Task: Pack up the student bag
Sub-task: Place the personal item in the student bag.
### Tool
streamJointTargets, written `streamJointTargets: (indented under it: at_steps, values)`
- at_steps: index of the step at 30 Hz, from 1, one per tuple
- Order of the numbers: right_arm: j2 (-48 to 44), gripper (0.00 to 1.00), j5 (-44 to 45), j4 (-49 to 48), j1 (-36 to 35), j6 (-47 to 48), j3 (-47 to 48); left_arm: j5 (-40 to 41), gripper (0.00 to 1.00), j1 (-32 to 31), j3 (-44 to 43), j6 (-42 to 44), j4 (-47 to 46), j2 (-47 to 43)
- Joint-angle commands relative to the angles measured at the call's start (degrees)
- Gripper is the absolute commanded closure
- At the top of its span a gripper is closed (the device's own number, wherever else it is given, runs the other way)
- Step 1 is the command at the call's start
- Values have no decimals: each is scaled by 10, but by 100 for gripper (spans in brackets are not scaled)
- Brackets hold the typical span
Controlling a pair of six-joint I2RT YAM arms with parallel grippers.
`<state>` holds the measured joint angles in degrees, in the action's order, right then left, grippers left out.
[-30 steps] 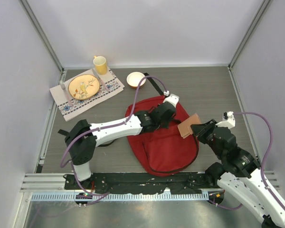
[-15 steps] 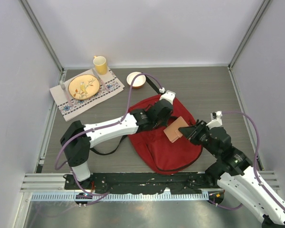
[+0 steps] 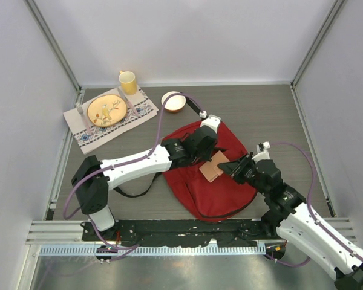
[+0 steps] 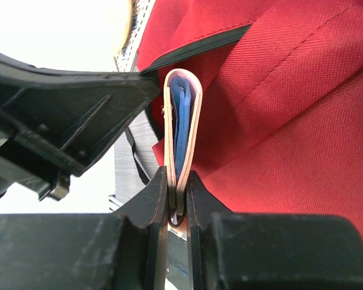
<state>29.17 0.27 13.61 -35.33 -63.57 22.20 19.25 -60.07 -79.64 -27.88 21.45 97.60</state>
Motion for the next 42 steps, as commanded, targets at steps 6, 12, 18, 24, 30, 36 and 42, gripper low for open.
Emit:
streamJointTargets:
  at_steps: [6,12,18,24,30,36,42]
  values:
    - [37,99,-59,-132,33,-49,-46,1,100,4,22,-5,-21,-51]
    - [67,99,-161,-222,133,-77,-87,-6,100,3,34,-1,-25,-62]
    - [117,99,-204,-292,179,-84,-85,-30,100,3,49,0,-41,-66]
    - [158,99,-201,-374,181,-109,-87,-50,100,2,44,-6,-41,-57]
    - [144,99,-171,-409,180,-129,-107,-55,100,2,26,-24,-44,-46]
    - [134,99,-96,-396,166,-109,-104,-57,100,1,10,-32,-37,-45]
    - [199,99,-59,-440,127,-97,-90,-47,100,1,4,-31,-26,-54]
